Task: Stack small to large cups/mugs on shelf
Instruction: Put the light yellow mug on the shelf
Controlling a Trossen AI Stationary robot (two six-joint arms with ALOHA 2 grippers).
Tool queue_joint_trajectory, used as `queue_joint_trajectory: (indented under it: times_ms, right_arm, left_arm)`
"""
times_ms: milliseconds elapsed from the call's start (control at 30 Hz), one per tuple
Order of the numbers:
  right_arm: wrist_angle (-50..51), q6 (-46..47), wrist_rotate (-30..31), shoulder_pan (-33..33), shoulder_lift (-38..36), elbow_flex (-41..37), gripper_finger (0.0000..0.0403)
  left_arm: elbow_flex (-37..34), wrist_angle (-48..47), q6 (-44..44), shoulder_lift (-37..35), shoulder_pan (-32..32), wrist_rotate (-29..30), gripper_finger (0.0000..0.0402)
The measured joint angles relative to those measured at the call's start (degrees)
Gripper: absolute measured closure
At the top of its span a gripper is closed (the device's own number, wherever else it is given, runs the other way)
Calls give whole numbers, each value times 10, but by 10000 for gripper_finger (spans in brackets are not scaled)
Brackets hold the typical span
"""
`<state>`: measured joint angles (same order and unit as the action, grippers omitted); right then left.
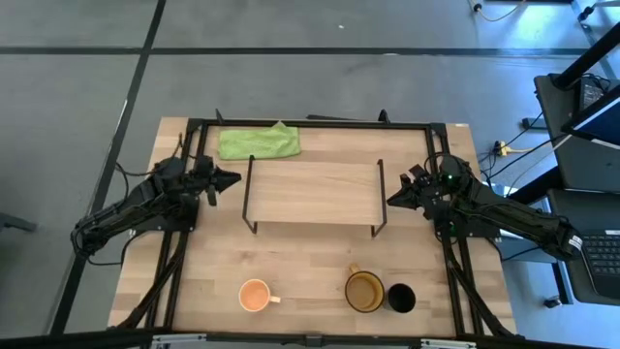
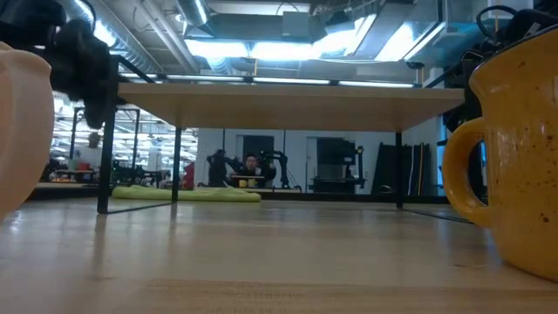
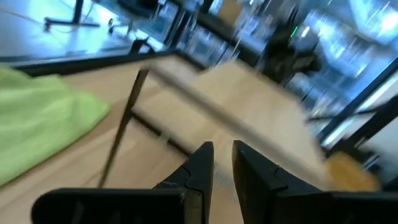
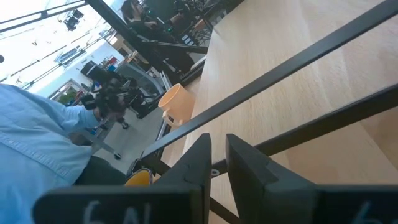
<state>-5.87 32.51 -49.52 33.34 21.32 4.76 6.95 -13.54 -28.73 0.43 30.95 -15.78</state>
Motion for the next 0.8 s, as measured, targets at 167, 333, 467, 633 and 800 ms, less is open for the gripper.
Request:
queue_joint_trajectory:
  times_ms: [167, 333, 467, 633, 800]
  right_arm:
    - [1, 0, 0, 0, 0, 0, 352]
    - [1, 0, 0, 0, 0, 0, 352]
    - [1, 0, 0, 0, 0, 0, 352]
    - [2, 0, 0, 0, 0, 0, 352]
    - [2, 0, 0, 0, 0, 0, 352]
  left_arm:
    - [0, 63, -96, 0, 0, 31, 347]
    - [0, 111, -238, 0, 0, 67, 347]
    - [0, 131, -277, 0, 0, 83, 347]
    - [0, 158, -325, 0, 0, 120, 347]
    - [34, 221, -252, 0, 0, 104, 352]
